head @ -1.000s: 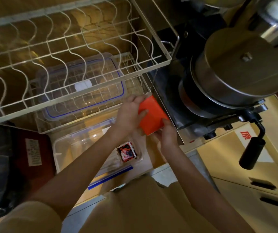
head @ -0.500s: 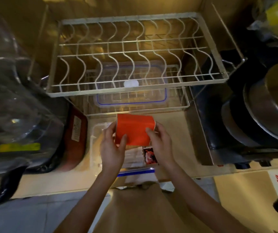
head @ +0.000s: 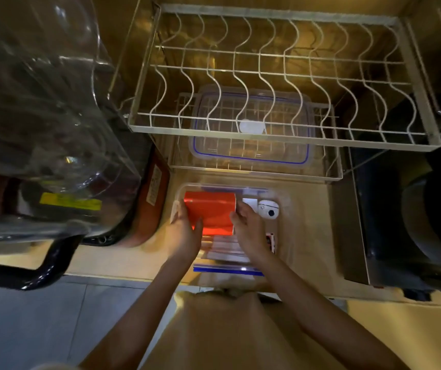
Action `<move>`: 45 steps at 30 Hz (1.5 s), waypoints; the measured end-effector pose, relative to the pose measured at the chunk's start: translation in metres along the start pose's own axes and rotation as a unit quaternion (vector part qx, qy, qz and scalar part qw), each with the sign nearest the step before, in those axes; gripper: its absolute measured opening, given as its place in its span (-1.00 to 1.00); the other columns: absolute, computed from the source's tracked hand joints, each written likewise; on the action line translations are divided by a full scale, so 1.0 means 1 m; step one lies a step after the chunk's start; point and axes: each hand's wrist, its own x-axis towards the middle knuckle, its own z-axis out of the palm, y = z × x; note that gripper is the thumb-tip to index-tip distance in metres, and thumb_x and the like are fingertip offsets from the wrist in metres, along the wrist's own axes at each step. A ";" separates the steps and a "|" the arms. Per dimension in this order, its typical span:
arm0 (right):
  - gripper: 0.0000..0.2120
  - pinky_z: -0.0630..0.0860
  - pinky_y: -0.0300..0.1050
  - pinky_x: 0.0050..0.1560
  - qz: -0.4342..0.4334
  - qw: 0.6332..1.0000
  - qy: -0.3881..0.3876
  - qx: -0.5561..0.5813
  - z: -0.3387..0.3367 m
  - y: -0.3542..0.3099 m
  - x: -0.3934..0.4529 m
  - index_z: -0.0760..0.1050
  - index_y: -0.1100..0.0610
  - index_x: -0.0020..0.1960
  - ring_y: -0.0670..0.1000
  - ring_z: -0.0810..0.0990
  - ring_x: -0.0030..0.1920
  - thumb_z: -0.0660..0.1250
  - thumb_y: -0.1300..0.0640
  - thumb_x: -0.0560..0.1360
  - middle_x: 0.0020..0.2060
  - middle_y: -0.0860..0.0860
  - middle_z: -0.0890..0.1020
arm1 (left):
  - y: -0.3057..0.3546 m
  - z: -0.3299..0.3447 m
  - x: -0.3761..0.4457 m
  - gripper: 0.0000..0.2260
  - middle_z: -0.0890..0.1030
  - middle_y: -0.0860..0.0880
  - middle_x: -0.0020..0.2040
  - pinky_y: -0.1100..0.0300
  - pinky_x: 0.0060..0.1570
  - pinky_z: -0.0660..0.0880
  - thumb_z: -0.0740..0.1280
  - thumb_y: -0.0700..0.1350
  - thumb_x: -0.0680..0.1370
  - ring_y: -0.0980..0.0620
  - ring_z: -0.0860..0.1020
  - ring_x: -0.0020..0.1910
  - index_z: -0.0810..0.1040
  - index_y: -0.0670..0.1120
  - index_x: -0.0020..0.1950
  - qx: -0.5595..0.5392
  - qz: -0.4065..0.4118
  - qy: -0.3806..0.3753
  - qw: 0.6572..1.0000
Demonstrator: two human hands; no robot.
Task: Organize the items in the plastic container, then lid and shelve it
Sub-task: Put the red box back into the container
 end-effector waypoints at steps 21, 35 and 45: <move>-0.84 0.42 -0.23 -0.06 0.025 0.993 0.038 -0.106 0.006 0.009 0.015 0.50 0.28 0.08 0.11 0.61 0.03 0.23 0.28 0.54 0.00 0.19 0.65 | -0.011 0.024 -0.004 -0.40 -0.28 -0.19 0.53 -0.07 0.50 0.03 0.11 -0.15 0.60 -0.19 -0.27 0.51 -0.20 -0.06 0.51 0.224 0.117 -0.133 0.958; -0.76 0.39 -0.34 -0.20 -0.042 0.981 -0.062 -0.179 -0.008 0.026 -0.005 0.45 0.18 0.22 -0.08 0.51 -0.18 0.16 0.23 0.57 -0.10 0.09 0.61 | -0.013 0.023 0.005 -0.33 -0.29 -0.16 0.53 -0.04 0.50 -0.03 0.15 -0.15 0.59 -0.18 -0.26 0.51 -0.27 0.05 0.49 0.264 0.143 -0.139 0.944; -0.72 0.45 -0.14 -0.04 -0.085 0.933 -0.105 -0.333 -0.014 0.031 -0.013 0.43 0.16 0.21 0.05 0.55 0.05 0.21 0.15 0.52 0.07 0.10 0.57 | -0.012 0.008 0.008 -0.33 -0.19 -0.18 0.55 -0.04 0.48 0.07 0.23 -0.21 0.56 -0.17 -0.16 0.53 -0.13 0.01 0.51 0.289 0.178 -0.147 0.929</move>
